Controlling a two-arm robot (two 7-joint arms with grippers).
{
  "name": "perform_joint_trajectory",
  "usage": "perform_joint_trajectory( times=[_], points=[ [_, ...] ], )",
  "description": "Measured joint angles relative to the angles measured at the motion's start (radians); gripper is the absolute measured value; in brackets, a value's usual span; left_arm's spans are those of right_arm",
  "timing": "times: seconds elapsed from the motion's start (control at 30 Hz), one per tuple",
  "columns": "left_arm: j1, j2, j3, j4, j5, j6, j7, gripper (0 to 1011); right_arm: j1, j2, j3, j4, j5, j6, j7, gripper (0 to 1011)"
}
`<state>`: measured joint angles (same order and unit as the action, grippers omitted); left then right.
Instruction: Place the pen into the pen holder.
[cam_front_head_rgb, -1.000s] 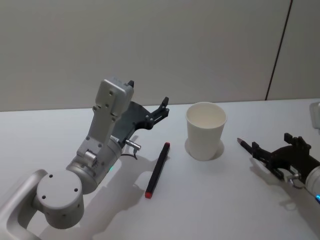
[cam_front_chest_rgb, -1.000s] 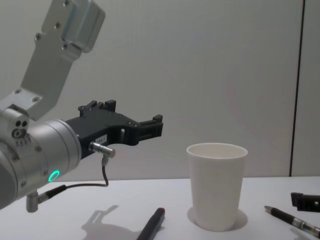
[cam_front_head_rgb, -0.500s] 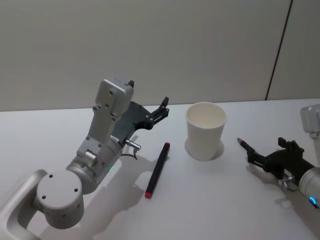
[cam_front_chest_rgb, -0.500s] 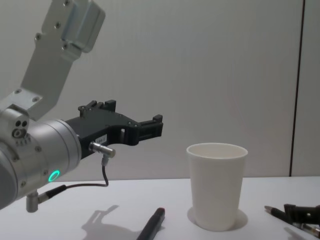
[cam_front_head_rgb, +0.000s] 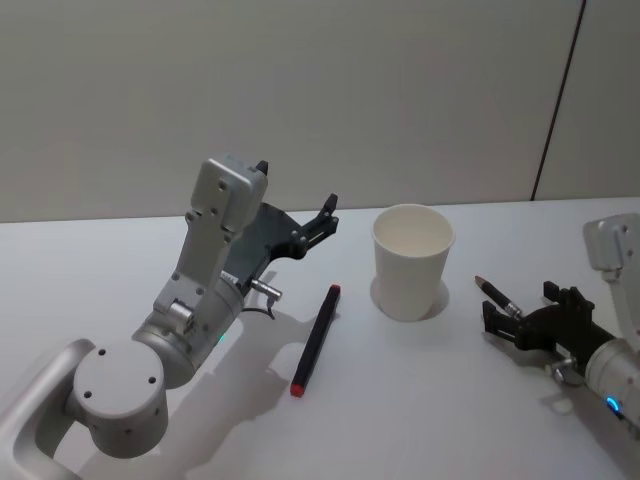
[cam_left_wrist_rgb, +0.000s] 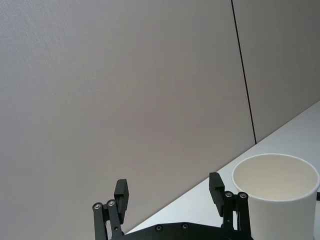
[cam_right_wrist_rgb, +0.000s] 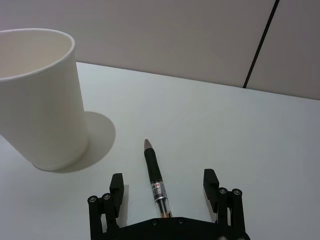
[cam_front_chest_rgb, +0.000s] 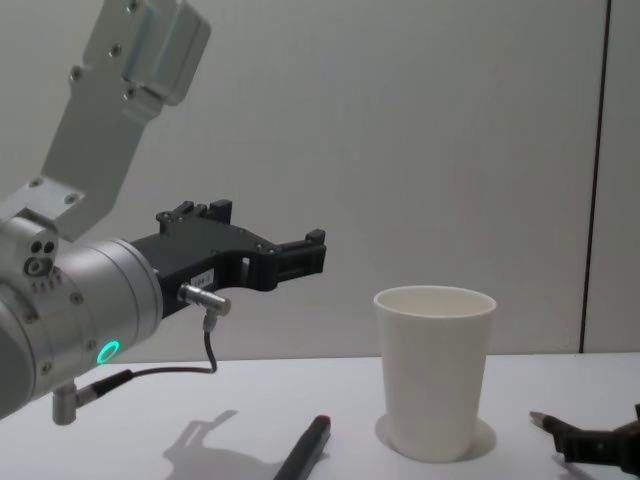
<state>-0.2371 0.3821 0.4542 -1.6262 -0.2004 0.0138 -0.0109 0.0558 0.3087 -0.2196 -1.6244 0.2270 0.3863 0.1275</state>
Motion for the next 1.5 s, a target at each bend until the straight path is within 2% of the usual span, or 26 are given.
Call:
perform_joint_trajectory(
  times=[0.8,1.13,1.17,1.23,1.5],
  points=[
    [0.000,0.000,0.000,0.000,0.000,0.000,0.000,1000,-0.001,-0.010,-0.006,0.005,-0.024,0.017,-0.013,997],
    [0.000,0.000,0.000,0.000,0.000,0.000,0.000,1001,-0.003,-0.011,-0.007,0.004,-0.027,0.019,-0.016,773],
    [0.000,0.000,0.000,0.000,0.000,0.000,0.000,1001,-0.003,-0.011,-0.007,0.004,-0.027,0.019,-0.017,714],
    [0.000,0.000,0.000,0.000,0.000,0.000,0.000,1000,-0.003,-0.011,-0.006,0.004,-0.028,0.019,-0.017,682],
    [0.000,0.000,0.000,0.000,0.000,0.000,0.000,1001,-0.004,-0.011,-0.006,0.004,-0.029,0.021,-0.020,390]
  ],
)
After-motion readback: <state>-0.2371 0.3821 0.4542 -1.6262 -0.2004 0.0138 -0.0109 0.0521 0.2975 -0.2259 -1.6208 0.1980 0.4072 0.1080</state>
